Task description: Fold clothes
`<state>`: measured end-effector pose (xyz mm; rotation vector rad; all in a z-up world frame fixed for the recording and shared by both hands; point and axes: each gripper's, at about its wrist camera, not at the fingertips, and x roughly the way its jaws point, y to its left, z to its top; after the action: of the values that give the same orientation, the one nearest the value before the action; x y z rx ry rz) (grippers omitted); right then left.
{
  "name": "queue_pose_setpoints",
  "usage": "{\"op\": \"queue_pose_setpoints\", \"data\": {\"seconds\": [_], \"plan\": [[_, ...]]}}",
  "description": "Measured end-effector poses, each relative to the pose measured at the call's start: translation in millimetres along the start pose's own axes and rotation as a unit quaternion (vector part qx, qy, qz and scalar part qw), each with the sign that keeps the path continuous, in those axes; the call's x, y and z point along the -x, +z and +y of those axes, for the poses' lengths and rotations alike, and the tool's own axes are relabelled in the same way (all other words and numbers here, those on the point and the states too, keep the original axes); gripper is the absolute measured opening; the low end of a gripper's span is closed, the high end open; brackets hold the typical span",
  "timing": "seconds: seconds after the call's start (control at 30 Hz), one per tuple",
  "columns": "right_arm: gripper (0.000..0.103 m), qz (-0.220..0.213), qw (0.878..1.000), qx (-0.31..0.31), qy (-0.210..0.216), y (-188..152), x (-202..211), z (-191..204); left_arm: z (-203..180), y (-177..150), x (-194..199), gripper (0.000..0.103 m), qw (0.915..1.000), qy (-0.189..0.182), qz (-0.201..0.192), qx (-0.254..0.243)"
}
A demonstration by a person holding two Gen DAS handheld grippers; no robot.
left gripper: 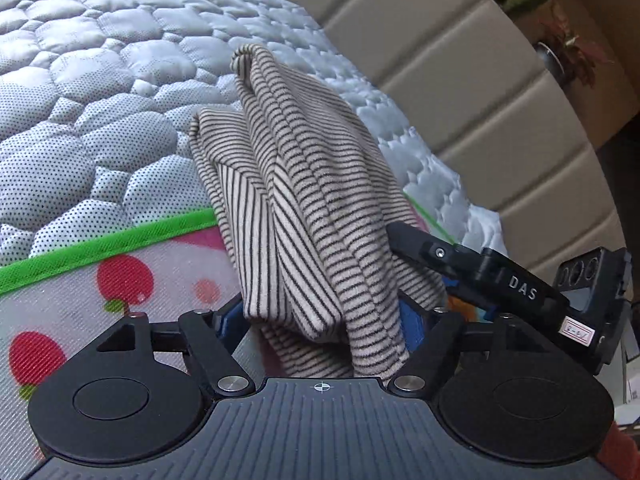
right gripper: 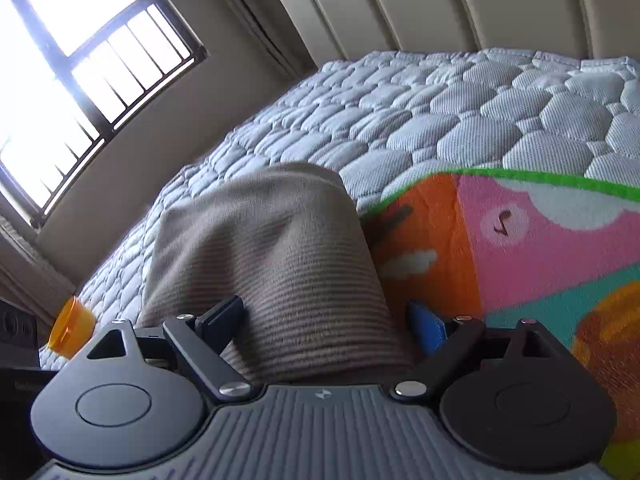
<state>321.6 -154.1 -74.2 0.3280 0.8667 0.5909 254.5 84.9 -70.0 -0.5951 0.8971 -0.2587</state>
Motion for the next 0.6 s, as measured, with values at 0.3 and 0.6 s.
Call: {"op": "queue_pose_setpoints", "data": {"seconds": [0.3,0.6], "plan": [[0.078,0.026,0.999,0.040,0.015,-22.1,6.0,48.4,6.8,15.1,16.4,0.067,0.9969,0.045,-0.062,-0.020],[0.093,0.029,1.000,0.004,0.001,-37.2,3.9,32.4,4.3,10.6,12.1,0.076,0.9967,0.058,-0.046,-0.032]]}}
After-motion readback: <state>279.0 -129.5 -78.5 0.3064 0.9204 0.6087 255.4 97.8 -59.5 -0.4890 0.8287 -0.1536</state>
